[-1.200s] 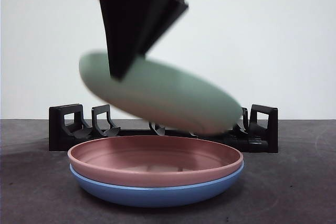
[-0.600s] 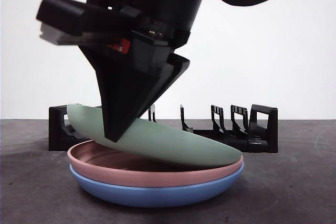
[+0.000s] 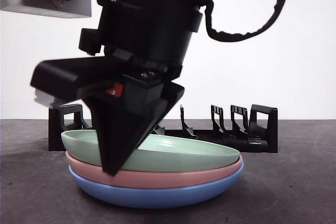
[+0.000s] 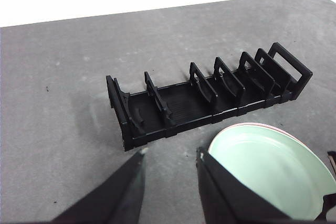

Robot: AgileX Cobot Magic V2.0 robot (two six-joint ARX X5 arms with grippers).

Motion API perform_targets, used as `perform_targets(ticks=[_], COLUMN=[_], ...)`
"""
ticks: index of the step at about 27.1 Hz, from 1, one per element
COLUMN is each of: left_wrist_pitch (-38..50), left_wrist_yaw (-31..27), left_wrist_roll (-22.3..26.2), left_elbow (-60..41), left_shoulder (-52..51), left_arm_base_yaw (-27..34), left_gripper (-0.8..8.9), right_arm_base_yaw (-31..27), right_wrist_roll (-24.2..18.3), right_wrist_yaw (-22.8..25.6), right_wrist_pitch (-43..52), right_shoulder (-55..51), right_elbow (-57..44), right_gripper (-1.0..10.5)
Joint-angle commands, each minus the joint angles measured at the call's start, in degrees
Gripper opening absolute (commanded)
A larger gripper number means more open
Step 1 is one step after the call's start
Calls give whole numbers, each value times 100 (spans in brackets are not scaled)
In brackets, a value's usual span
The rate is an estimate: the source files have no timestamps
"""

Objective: Place the plate

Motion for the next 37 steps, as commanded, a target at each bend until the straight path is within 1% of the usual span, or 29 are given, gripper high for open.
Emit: perform_targets(ticks=[1,4,7,9,11,14,16,17,21,26,29,32,33,34,35,37], left_wrist_pitch=[66,66,66,68,70,72,90,127,654,1027,1123,1126,1132,1130,1178,1320], left_wrist_yaw=[-26,-26,-26,-26,-26,-24,-24,-24,-24,-24,-4,17,46,74,81,74], left_wrist_roll=[17,17,17,17,17,17,15,17,-2,15,-83,-133,-131,-127,-107,-107], left_elbow=[31,31,31,31,31,31,31,31,31,22,22,22,24,24,24,24], left_shoulder=[7,7,7,9,9,9,9,9,94,446,758,1016,1075,1132,1182,1276], left_arm_base_yaw=[-4,-4,-4,-4,-4,-4,-4,-4,-4,-4,-7,-11,-13,-20,-22,-22], left_gripper=[155,155,155,156,156,155,155,155,155,156,156,143,72,12,9,7], right_arm_base_yaw=[59,50,48,-57,-365,-1224,-2013,-2374,-3845,-4817,-5121,-5217,-5215,-5215,-5215,-5217], right_wrist_roll=[-2,-2,70,221,221,219,203,122,-562,-623,-643,-595,-592,-592,-640,-619], right_wrist_yaw=[-68,-109,-170,-155,-149,-162,-286,-337,-304,-258,-297,-304,-304,-304,-286,-315], right_wrist_pitch=[-66,-136,-358,-448,-452,-345,-52,94,706,1231,1351,1375,1386,1375,1384,1499], right_shoulder=[127,28,-415,-977,-1652,-2629,-3322,-3598,-4470,-4579,-4581,-4605,-4612,-4623,-4627,-4625], right_elbow=[57,74,168,168,162,-52,-522,-776,-1762,-1930,-1928,-1926,-1926,-1926,-1926,-1926], right_gripper=[260,261,261,261,261,261,261,260,260,260,261,258,198,-19,35,16])
